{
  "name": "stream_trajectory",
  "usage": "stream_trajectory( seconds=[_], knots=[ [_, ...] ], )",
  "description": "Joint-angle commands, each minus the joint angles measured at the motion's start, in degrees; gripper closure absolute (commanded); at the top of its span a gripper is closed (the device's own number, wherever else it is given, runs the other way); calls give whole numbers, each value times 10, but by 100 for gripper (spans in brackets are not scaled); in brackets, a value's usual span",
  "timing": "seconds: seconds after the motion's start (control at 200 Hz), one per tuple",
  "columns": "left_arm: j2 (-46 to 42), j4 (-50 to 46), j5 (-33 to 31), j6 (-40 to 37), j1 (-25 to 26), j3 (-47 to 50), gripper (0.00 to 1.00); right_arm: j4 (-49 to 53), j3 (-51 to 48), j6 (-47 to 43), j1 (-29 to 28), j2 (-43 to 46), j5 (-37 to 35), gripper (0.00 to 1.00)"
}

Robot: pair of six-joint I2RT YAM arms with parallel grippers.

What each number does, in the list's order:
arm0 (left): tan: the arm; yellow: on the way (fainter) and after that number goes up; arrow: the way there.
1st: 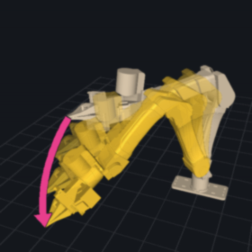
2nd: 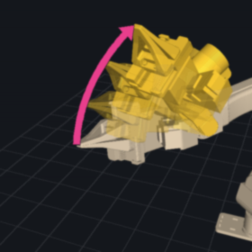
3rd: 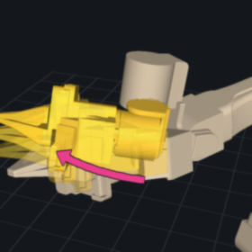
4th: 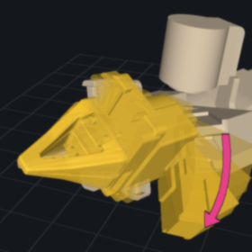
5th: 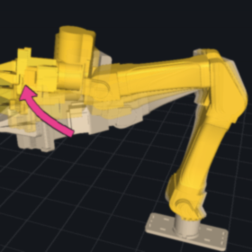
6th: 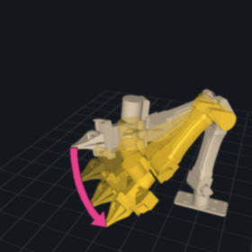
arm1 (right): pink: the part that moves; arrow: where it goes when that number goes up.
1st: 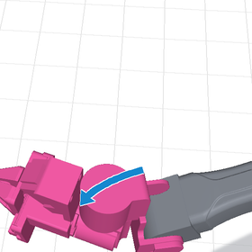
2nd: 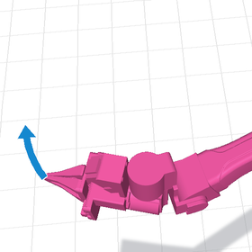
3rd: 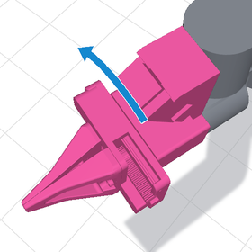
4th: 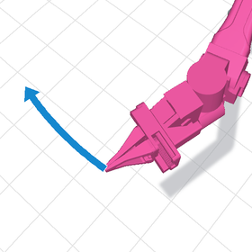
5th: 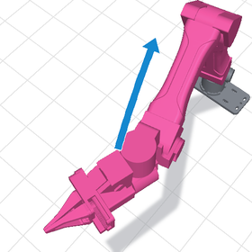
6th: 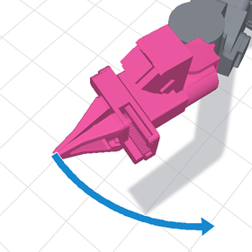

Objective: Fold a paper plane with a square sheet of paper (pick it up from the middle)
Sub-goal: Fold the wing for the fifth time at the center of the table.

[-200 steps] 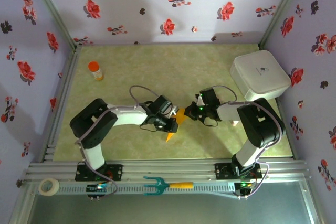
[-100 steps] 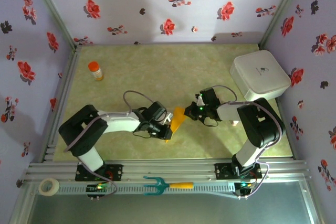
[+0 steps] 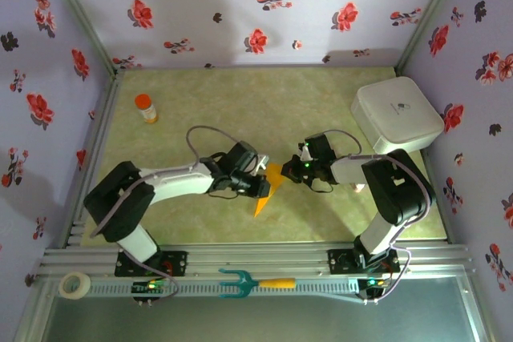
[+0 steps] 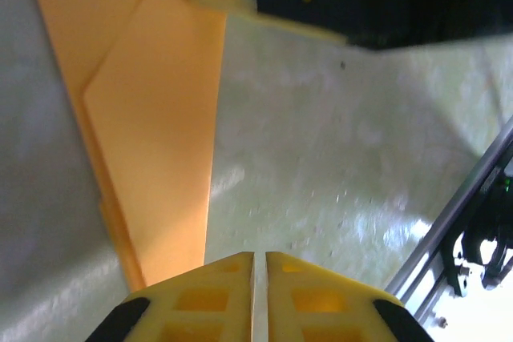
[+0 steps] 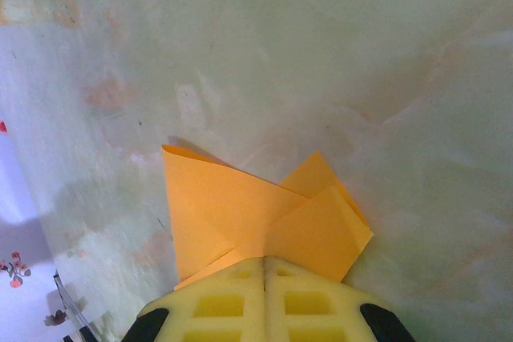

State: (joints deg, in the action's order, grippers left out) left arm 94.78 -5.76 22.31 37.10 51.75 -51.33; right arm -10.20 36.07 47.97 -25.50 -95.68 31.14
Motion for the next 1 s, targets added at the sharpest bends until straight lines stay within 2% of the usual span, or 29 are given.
stream_trajectory(
  seconds=[0.0, 0.2, 0.495, 0.6, 0.77, 0.865, 0.995],
  knots=[
    [46, -6, 16, -10, -5, -18, 88, 46, 0, -16, 7, -19, -43, 97],
    [75, 9, 13, 11, -5, 4, 93, 40, 13, -22, 7, -7, -26, 94],
    [90, 36, 5, 36, -7, 27, 98, 44, 12, -19, 0, 68, -2, 87],
    [94, 40, -1, 45, -9, 26, 99, 13, -4, -1, -16, 71, 9, 90],
    [95, 49, -5, 50, -13, 28, 99, -38, -18, 22, -44, 30, 26, 96],
    [97, 53, -8, 57, -15, 28, 99, -38, -20, 20, -47, 8, 22, 97],
    [100, 58, -6, 60, -15, 28, 99, 11, -2, -16, -29, -5, -11, 98]
  ],
)
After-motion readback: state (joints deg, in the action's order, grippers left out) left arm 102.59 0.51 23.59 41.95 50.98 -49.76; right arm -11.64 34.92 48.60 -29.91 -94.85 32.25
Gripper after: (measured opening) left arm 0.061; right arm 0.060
